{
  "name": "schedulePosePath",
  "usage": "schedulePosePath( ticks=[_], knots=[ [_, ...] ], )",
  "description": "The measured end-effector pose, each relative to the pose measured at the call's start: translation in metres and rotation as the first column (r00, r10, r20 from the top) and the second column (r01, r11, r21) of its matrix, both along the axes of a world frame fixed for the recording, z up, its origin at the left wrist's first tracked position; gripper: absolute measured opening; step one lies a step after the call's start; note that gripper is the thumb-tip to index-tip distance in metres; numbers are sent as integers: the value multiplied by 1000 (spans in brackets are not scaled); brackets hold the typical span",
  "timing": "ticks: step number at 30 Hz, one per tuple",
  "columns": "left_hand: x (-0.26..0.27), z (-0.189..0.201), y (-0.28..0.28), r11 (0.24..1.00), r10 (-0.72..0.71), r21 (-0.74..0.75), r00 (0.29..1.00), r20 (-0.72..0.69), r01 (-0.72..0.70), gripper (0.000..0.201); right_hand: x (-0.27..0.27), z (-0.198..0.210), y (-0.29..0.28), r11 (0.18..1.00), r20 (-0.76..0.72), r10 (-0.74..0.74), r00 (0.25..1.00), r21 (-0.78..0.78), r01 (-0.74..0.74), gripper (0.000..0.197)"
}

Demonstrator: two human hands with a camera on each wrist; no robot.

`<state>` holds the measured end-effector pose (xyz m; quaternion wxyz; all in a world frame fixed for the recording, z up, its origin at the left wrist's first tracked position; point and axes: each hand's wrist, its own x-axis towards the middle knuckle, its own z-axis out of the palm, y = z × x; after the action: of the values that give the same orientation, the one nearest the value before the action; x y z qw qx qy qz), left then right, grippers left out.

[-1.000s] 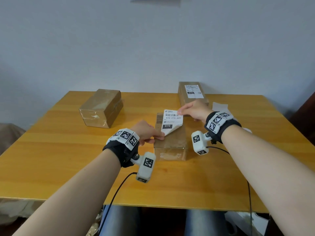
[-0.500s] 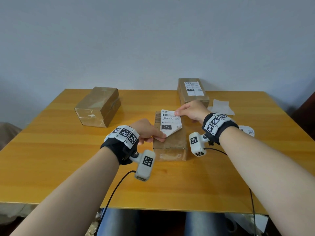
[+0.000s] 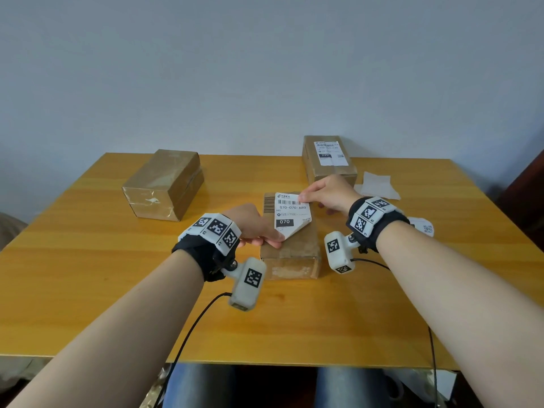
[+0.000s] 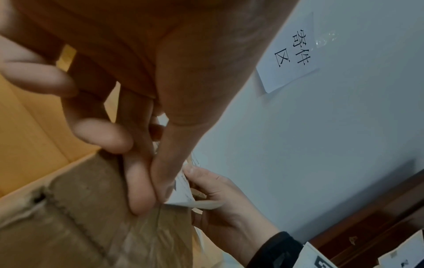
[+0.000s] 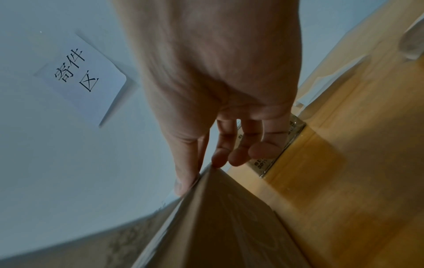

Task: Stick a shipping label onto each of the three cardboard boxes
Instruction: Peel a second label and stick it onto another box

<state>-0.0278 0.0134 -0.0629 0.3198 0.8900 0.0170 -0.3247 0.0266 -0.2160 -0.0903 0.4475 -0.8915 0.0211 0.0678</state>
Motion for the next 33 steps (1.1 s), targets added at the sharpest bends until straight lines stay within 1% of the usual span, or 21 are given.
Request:
schedulePosePath(
  ticks=[4,8,13,19,26,30,33],
  knots=[
    [-1,5,-4,998,-39,59,999,31,37,25,-1,-1,3,1000,12,-3,1000,-3,3,20],
    [-3,3,-3,999,-16,28,1000,22,15,28,-3,-2,3,1000,2,-21,1000,18,21,20],
    [-4,0,-3,1000,24,17,999,28,-25,25,-4,-2,5,998,-32,-54,998,39,55,19],
    [-5,-2,-4,999,41,11,999,27,-41,20,-1,-3,7,993,-75,-89,993,65,94,23],
    [-8,-1,-3,999,42,-14,999,27,-41,15,2,-1,12,995,-69,-81,994,52,85,22],
    [-12,2,-3,999,22,-34,999,36,-20,17,3,-4,13,995,-72,-77,994,56,81,25],
    [-10,1,-4,1000,-19,11,998,58,18,25,4,-4,15,996,-60,-76,995,32,78,25]
  ],
)
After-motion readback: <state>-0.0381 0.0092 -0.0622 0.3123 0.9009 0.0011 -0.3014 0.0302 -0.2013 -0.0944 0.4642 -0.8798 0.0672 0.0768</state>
